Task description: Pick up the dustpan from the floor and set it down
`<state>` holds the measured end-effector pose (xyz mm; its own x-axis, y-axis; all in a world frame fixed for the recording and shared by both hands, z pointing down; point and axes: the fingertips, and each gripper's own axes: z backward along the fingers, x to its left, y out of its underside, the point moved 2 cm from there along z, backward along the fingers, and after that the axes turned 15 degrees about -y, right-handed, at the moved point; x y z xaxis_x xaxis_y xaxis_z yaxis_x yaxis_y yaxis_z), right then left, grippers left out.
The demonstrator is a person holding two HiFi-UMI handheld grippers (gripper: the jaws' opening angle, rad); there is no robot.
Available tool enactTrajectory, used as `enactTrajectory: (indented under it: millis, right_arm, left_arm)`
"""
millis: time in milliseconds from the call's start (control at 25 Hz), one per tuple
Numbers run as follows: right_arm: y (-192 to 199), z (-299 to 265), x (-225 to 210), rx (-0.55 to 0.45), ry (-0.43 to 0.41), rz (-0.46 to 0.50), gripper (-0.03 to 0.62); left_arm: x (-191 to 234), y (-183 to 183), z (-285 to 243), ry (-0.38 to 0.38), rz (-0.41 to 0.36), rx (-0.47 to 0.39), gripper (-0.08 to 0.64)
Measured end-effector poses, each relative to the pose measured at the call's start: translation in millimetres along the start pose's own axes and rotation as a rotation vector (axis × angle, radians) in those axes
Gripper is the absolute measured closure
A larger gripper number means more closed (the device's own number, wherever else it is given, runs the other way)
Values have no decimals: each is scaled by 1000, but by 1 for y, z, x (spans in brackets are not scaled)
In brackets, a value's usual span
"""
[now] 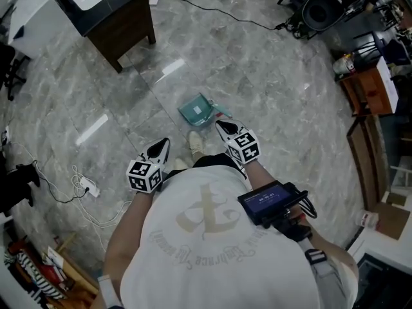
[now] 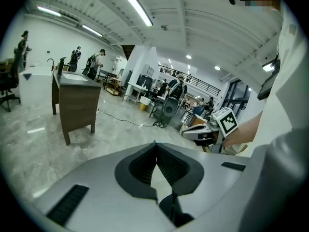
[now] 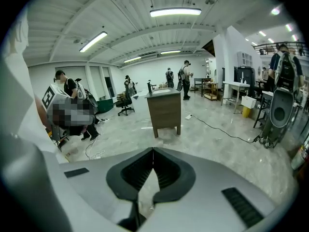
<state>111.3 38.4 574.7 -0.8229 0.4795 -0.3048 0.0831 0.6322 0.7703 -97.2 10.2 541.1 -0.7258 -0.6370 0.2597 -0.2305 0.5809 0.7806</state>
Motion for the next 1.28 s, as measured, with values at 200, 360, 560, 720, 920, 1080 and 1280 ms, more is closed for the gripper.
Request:
enactTrajectory:
  millis: [200, 360, 560, 720, 920, 1080, 1280]
  right_arm:
    - [2, -17, -20, 55, -33, 17, 575]
    - [12, -26, -38, 119, -37, 20, 575]
    - [28, -32, -52, 192, -27, 30, 575]
    - [34, -36, -55, 231, -26, 47, 574]
    - [34, -40, -55, 269, -39, 96, 574]
    - [38, -52, -68, 315, -54, 106, 572]
    - [45, -74, -92, 400, -75, 105, 470]
  left_arm:
    - [5, -8, -17, -26, 8, 10, 548]
    - [10, -13, -27, -43, 16, 20, 548]
    - [12, -15, -27, -65, 21, 24, 548]
    - [12, -12, -20, -83, 30, 29, 548]
    - [9, -7, -8, -109, 43, 35, 548]
    - [11, -6, -16, -127, 66, 52, 548]
    - [23, -11, -31, -157, 97, 71, 549]
